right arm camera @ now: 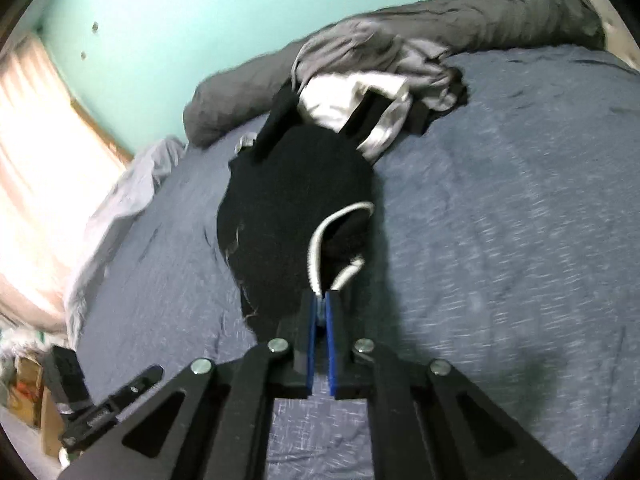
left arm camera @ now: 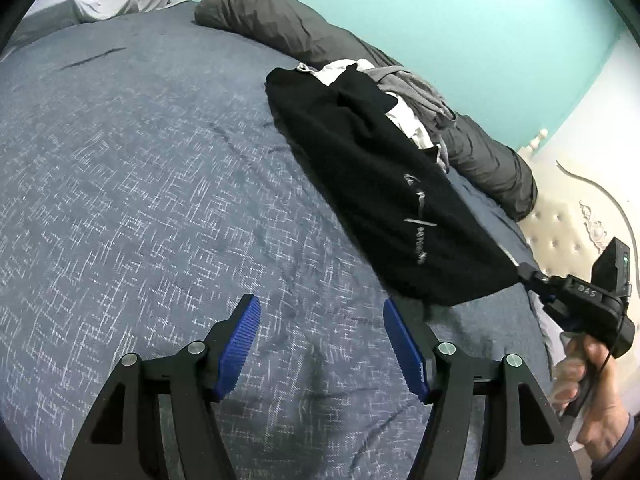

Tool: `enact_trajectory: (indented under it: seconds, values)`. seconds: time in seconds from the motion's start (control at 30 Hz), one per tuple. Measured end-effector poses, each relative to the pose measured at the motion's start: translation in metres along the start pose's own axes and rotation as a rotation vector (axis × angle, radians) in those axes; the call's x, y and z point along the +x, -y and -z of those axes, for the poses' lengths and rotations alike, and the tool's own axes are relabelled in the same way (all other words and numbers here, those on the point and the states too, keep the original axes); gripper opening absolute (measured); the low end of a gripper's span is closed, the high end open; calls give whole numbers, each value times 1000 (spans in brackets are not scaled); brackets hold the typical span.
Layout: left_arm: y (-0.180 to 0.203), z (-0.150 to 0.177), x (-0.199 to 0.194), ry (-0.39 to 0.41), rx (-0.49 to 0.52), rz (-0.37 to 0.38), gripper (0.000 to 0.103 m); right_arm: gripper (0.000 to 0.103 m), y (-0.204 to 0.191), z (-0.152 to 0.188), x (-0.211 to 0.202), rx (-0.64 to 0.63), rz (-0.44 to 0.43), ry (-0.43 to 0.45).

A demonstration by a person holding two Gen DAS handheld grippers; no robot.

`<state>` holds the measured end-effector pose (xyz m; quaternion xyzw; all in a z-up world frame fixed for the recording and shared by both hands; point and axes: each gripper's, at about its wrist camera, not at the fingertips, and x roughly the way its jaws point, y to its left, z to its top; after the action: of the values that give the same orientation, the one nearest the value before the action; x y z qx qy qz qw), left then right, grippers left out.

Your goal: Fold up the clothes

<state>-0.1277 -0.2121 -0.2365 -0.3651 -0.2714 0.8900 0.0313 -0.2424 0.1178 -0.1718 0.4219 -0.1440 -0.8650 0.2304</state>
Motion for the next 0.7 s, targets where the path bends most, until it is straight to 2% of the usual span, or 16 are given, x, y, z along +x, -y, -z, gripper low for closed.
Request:
enact_trajectory:
  seconds: [0.2,0.4,0.7]
  values:
    - [5,9,-9,13,1,9,68,4,13,-10,-34,2,30,32]
    - [6,5,-19,38,1,14,68,4,36,-23,-82,19,77,104]
    - [12,6,-19,35,11,28,68,3,78,-76,-164,13,220,232]
